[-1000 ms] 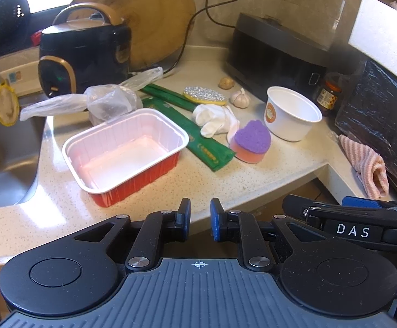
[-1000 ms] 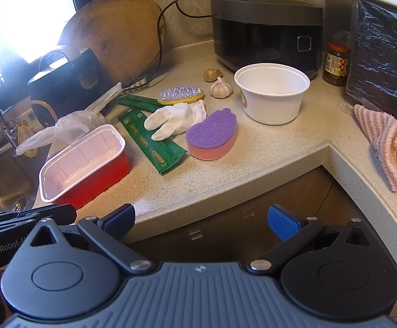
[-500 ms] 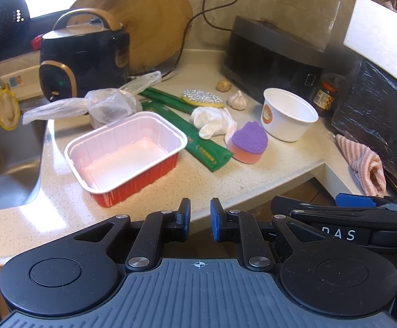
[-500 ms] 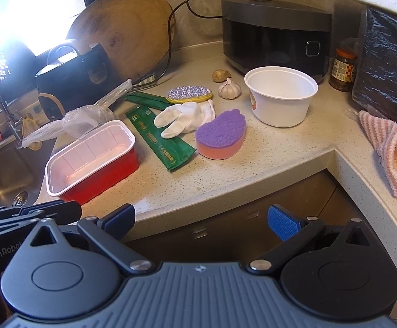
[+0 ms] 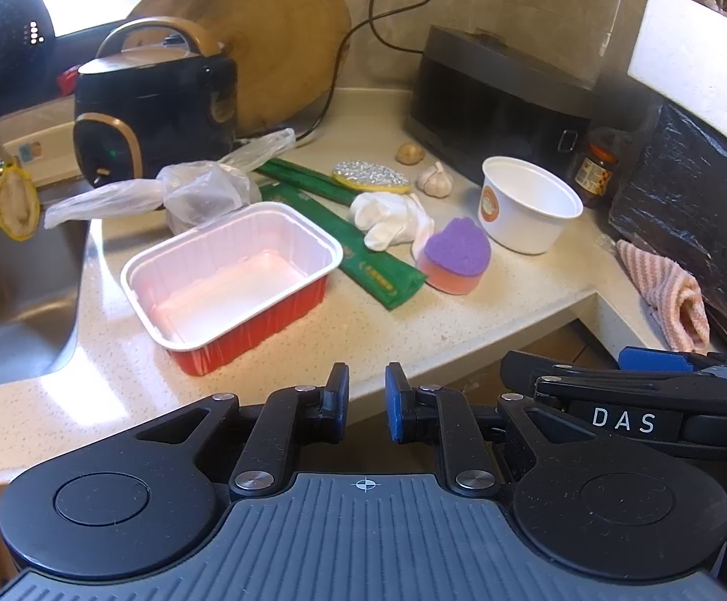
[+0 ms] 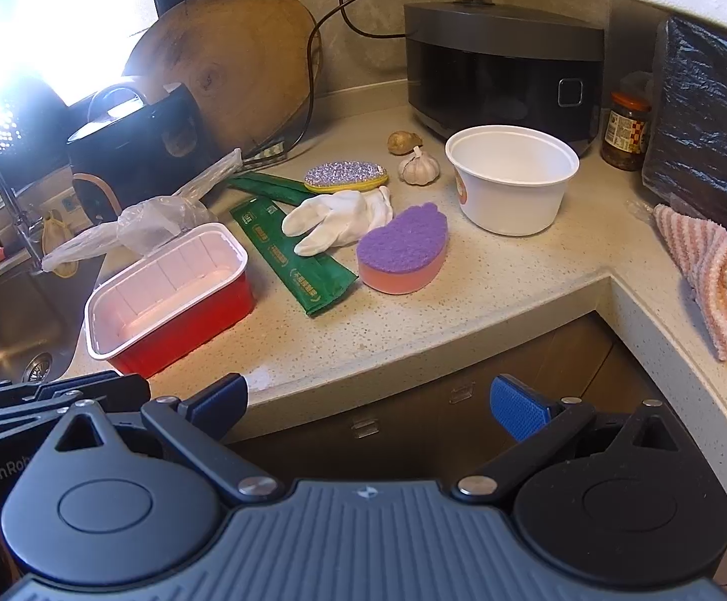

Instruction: Collect trash

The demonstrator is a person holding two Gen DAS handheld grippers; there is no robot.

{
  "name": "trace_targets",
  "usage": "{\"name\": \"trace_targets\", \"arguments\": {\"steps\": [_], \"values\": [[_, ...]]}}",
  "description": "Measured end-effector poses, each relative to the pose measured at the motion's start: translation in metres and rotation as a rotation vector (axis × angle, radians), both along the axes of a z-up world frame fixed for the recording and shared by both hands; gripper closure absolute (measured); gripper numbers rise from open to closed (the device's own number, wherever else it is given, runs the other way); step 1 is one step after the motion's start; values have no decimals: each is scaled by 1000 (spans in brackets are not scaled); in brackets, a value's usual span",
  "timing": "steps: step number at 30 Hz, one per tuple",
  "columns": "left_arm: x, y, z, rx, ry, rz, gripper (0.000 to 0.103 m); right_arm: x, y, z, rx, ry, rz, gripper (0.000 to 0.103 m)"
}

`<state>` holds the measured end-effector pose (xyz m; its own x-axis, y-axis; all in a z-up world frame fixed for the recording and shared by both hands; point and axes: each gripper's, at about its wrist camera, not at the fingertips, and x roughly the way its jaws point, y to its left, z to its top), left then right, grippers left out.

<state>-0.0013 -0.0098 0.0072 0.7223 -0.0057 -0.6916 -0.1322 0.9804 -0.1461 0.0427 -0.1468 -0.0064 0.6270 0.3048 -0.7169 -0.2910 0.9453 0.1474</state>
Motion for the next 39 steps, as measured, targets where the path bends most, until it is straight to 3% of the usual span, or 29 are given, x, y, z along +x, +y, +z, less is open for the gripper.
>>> {"name": "trace_targets", "arguments": {"steps": [39], "values": [[-6,-4,-3,-5,11,30,85,-3,-4,-1,-3,-3,12,0]]}}
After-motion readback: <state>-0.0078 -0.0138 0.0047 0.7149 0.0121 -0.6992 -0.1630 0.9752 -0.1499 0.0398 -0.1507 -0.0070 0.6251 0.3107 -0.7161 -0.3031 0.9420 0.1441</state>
